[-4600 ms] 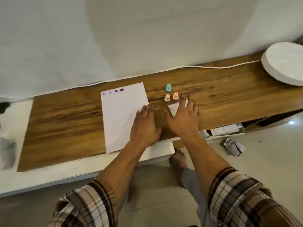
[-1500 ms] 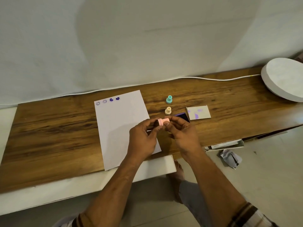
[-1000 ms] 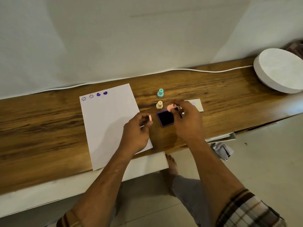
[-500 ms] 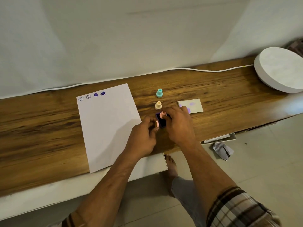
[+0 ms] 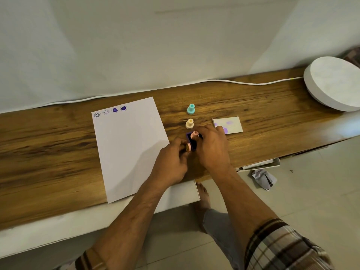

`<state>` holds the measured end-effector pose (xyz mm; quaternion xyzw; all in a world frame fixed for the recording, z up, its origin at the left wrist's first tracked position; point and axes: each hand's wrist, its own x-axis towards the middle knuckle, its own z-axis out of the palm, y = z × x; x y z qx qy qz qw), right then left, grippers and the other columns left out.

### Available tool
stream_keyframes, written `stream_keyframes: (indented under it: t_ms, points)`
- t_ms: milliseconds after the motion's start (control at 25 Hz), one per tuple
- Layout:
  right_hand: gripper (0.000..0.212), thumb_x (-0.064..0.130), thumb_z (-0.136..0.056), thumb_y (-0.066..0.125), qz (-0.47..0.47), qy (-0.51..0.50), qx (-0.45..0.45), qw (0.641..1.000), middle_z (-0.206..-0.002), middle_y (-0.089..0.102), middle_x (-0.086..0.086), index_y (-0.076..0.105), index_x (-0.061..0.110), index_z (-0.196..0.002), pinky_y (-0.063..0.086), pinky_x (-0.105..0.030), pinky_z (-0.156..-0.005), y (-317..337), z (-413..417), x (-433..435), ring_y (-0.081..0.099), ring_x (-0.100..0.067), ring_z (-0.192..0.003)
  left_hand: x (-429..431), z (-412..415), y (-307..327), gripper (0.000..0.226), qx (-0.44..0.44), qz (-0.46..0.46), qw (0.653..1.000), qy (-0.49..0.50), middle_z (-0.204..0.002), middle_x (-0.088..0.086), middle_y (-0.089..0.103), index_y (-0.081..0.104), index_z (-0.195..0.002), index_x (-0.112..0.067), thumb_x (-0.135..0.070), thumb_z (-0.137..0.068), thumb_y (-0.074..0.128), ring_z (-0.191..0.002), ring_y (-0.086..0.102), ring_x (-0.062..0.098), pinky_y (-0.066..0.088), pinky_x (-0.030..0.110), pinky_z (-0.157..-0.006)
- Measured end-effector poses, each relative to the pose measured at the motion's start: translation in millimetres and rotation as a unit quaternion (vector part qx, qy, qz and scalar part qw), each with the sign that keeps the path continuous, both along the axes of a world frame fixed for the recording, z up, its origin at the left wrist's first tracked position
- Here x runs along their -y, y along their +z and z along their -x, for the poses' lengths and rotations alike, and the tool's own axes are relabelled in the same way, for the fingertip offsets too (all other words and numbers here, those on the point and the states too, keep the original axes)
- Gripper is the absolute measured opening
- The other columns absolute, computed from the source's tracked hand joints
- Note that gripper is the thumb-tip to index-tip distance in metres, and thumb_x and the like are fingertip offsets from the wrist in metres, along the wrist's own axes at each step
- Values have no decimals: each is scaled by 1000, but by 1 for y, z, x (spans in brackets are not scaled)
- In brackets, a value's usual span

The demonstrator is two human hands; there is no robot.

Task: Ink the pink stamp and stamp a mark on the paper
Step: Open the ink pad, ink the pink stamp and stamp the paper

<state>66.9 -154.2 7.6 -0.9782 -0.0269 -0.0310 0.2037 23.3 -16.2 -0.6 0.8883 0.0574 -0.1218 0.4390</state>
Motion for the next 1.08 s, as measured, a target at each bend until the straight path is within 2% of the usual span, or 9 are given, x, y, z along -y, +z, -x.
stream_keyframes:
  t_ms: [200, 360, 440, 680, 920, 1080]
  points:
    - [22, 18, -103, 61, -9, -27, -16, 999, -109, 71, -9, 76, 14, -119, 34, -31, -78, 1, -2, -4, 53, -25, -100, -1, 0, 0, 39, 2, -2, 1000, 1, -130, -7, 68, 54, -133, -32, -24, -97, 64, -112, 68, 20, 46, 23, -87]
    - [21, 20, -104, 60, 4, -27, -27, 999, -112, 71, -9, 76, 14, -117, 32, -30, -79, 2, -2, -4, 53, -26, -103, -1, 0, 1, 40, -3, 0, 1000, 3, -132, -7, 67, 53, -135, -33, -24, -97, 64, -112, 67, 20, 51, 28, -89]
    - [23, 18, -103, 61, 8, -18, -41, 999, -117, 71, -7, 75, 15, -122, 32, -29, -81, 3, -3, -4, 53, -27, -109, -1, 0, 1, 40, -3, 0, 1000, 4, -131, -7, 67, 53, -135, -33, -24, -97, 64, -111, 67, 20, 54, 30, -91]
    - [38, 11, -95, 71, 15, 19, -63, 998, -130, 69, -2, 69, 16, -133, 40, -32, -88, 5, -5, -3, 54, -29, -118, -2, 0, 1, 39, -10, 7, 1000, 5, -131, -6, 68, 54, -135, -31, -23, -97, 64, -113, 67, 20, 44, 23, -89]
    - [20, 18, -102, 63, 5, -32, -30, 999, -113, 71, -8, 76, 14, -116, 33, -31, -77, 3, -3, -7, 54, -27, -103, -1, 0, 1, 39, -14, 4, 1000, 4, -132, -5, 68, 53, -135, -31, -24, -98, 63, -113, 67, 21, 48, 27, -92]
    - [25, 12, -96, 70, 8, -23, -41, 999, -117, 71, -7, 75, 13, -120, 33, -30, -80, 4, -2, -10, 54, -29, -110, -1, 0, 1, 41, -12, -2, 1000, 2, -133, -5, 67, 53, -137, -31, -25, -98, 63, -113, 67, 21, 50, 30, -93]
